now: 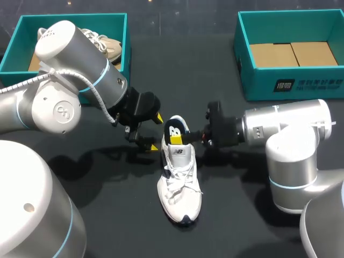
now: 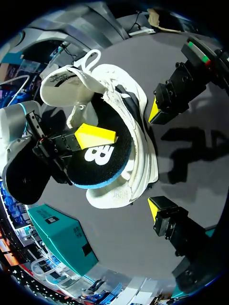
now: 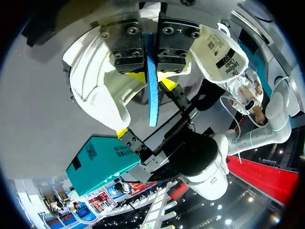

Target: Take the shoe out of the shoebox, open the shoe tongue, remove and reinsert the insole, then place the shoe into the shoebox

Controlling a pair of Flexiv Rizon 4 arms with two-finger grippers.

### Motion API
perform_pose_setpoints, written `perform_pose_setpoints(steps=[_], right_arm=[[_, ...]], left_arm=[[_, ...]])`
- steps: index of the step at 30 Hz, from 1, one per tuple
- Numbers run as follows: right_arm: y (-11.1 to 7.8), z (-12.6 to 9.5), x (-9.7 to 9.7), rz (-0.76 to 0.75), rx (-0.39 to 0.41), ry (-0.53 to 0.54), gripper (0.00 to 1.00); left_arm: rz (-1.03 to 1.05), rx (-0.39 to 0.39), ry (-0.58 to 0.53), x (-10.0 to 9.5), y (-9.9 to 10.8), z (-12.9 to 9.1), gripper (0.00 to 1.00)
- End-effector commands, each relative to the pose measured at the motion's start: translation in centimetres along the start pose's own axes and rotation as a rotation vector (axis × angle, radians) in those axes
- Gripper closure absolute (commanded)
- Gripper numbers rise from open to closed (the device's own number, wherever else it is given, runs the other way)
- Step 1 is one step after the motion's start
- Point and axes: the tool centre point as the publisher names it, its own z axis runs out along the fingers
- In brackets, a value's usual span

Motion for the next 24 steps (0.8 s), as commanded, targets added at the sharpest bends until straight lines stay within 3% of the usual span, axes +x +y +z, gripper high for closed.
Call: perform_pose_setpoints(steps=[1,4,11,15,17,24], right_arm=[[0.2,0.0,0.9,-0.019,-0.005,-0.025,0.74],[1.2,0.0,0.9,-0.047,0.0,-0.025,0.67],[3.4,-0.5,0.5,-0.105,0.003,-0.007,0.69],[4.2,-0.6,-0.3,-0.117,-0.003,0.023,0.83],[4.3,-0.6,-0.6,-0.115,-0.004,0.035,1.0],[2.5,-0.4,-0.8,-0.069,-0.01,0.051,1.0]], left_arm=[[0.001,-0.001,0.0,0.0,0.0,0.0,0.0],[0.001,-0.001,0.0,0.0,0.0,0.0,0.0],[0.001,-0.001,0.0,0.0,0.0,0.0,0.0],[0.001,-0.001,0.0,0.0,0.0,0.0,0.0],[0.001,-0.001,0.0,0.0,0.0,0.0,0.0],[0.001,-0.001,0.0,0.0,0.0,0.0,0.0]])
